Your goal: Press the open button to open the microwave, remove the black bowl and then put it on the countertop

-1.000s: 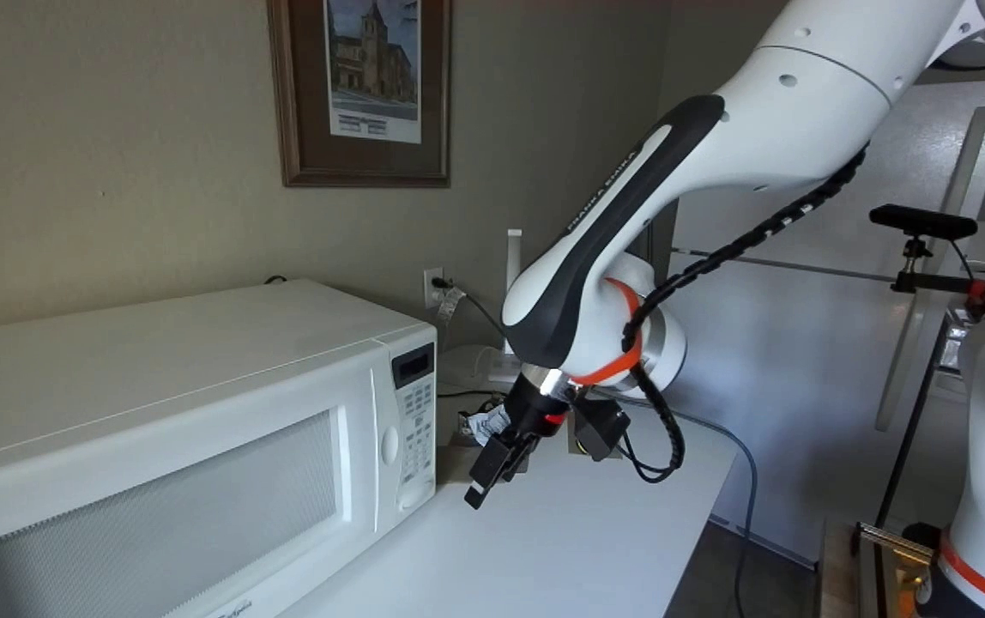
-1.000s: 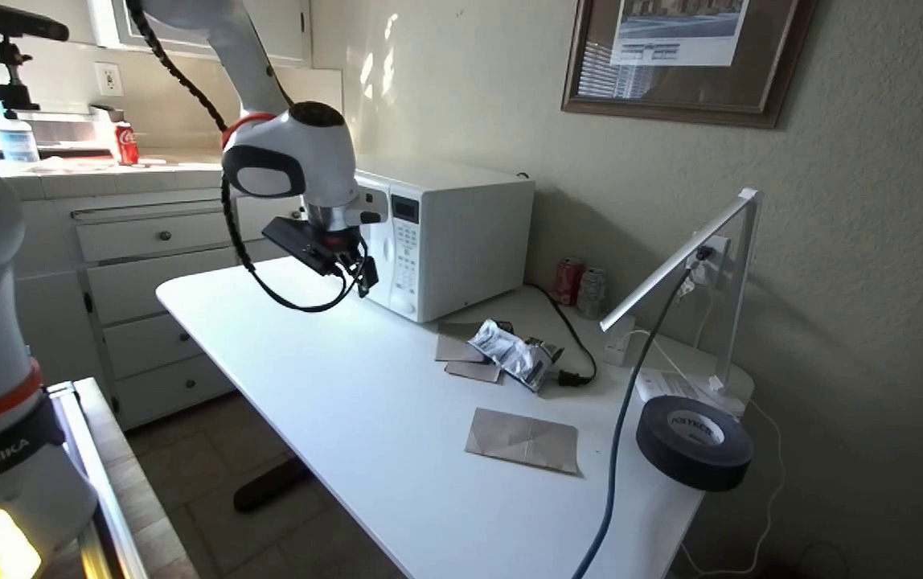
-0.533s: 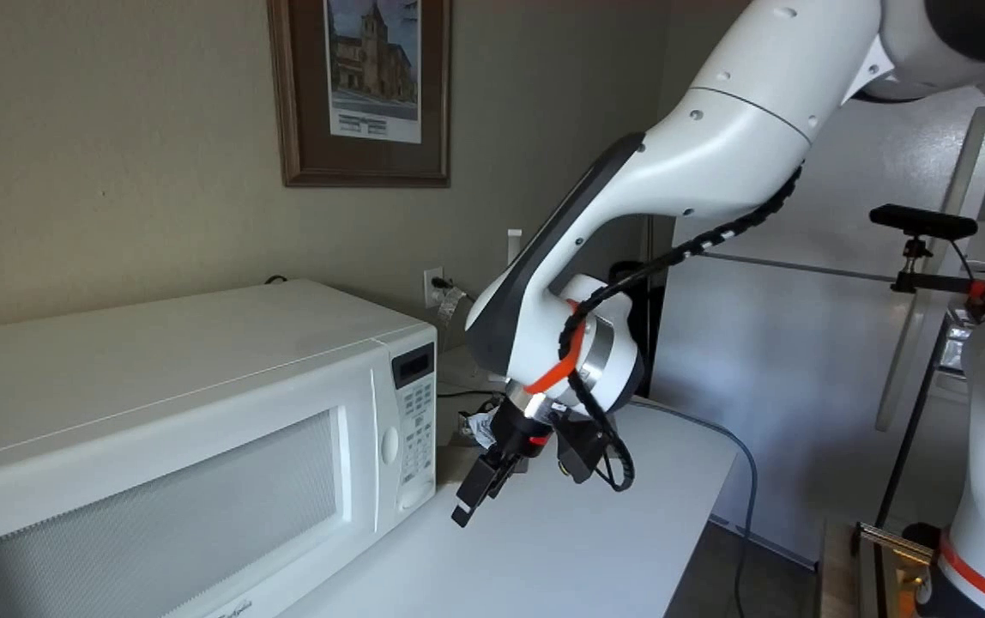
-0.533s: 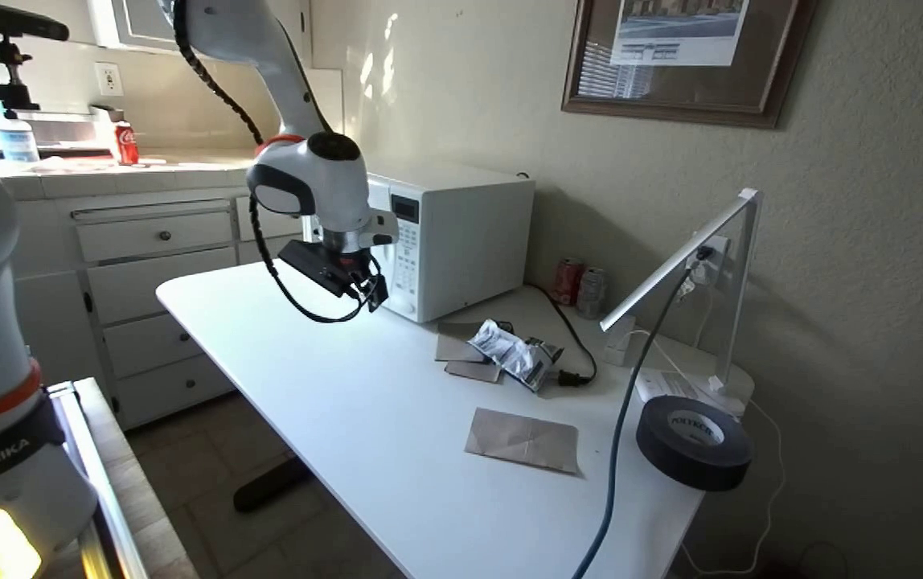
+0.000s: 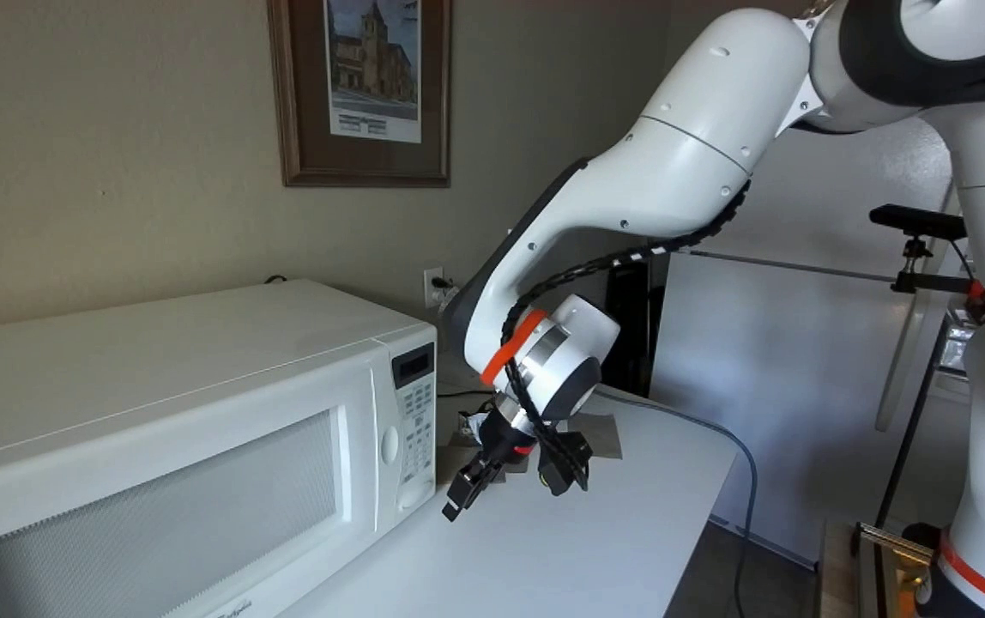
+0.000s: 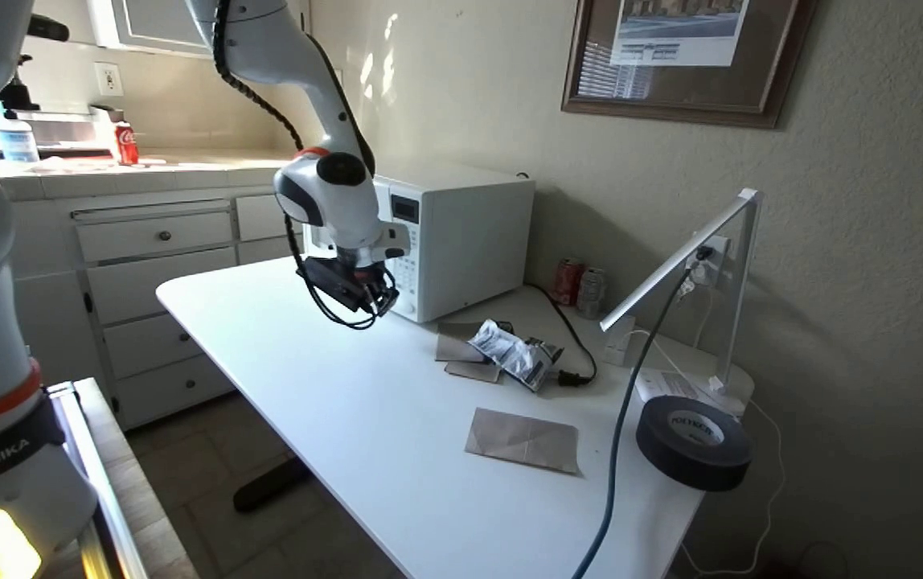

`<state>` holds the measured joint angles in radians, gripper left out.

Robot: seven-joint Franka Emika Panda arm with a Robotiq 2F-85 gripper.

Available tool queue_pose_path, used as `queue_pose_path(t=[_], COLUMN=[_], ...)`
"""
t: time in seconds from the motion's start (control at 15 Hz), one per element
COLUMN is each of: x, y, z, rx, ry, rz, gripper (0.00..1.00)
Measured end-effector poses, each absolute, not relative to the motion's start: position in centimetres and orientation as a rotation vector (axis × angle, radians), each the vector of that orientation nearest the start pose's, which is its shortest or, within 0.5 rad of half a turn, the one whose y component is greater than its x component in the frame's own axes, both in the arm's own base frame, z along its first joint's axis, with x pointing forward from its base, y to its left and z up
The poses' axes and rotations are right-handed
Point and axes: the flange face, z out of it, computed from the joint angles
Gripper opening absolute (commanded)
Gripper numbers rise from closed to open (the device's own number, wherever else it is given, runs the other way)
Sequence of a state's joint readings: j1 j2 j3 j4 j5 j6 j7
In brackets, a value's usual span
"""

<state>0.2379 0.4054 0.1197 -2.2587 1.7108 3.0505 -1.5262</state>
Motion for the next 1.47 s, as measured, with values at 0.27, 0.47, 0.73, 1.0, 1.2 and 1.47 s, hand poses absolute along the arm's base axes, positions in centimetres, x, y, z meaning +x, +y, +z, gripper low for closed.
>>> queue_pose_path(t=[0.27,0.47,0.73,1.0,1.2,1.47], x=[49.5,49.7,49.6,49.1,48.8,49.0], y=[10.0,9.4,9.2,9.7,9.8,9.8], z=[16.9,15.9,14.4,12.7,11.7,11.5], rx=[-2.793,-2.799,-2.766,-2.717,-2.707,-2.695], ry=[-0.185,-0.130,-0.062,-0.011,-0.004,-0.017], rz=[-0.692,-0.728,-0.770,-0.780,-0.778,-0.787], gripper=[0.00,0.00,0.00,0.00,0.00,0.00])
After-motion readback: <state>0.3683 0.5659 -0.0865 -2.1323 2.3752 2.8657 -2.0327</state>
